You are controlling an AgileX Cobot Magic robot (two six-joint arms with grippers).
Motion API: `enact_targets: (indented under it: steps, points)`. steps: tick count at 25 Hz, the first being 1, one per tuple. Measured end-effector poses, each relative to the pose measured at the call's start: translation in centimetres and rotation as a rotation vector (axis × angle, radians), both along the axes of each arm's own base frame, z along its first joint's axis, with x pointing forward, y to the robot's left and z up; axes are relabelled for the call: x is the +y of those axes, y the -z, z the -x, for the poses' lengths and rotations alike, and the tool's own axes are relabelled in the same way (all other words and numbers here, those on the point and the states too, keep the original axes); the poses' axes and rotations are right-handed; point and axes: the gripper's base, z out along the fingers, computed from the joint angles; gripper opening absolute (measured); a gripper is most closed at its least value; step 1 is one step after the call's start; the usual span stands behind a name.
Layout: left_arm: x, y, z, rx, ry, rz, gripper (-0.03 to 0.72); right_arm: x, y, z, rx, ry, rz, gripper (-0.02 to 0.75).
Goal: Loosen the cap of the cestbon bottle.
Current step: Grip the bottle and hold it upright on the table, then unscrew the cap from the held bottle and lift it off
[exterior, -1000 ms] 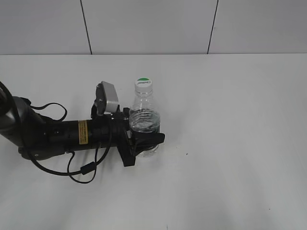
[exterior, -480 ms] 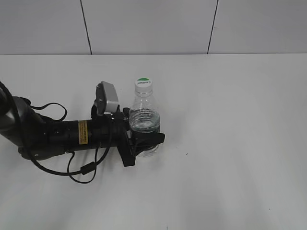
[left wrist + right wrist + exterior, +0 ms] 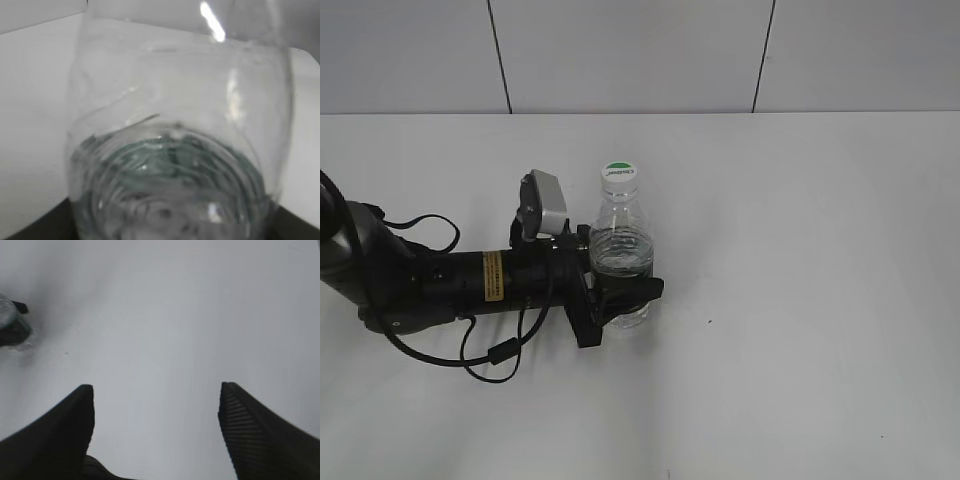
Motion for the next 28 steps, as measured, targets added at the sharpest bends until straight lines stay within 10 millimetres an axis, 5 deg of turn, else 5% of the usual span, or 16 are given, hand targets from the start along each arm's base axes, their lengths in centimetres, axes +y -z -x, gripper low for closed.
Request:
enact_targets:
  steps: [7, 15, 21, 28]
  points:
    - [0.0, 0.0, 0.0, 0.000, 0.001, 0.002, 0.401, 2.3, -2.7, -8.5, 0.219, -0.068, -0.110, 0.590]
    - [0.0, 0.0, 0.0, -0.001, 0.003, 0.004, 0.401, 5.5, -1.0, -17.4, 0.387, -0.115, -0.174, 0.590]
    - [0.0, 0.0, 0.0, -0.001, 0.003, 0.004, 0.401, 11.2, 0.0, -20.6, 0.434, -0.184, -0.113, 0.590]
    - [0.0, 0.0, 0.0, -0.001, 0.003, 0.004, 0.401, 18.3, 1.7, -21.5, 0.477, -0.310, -0.083, 0.590]
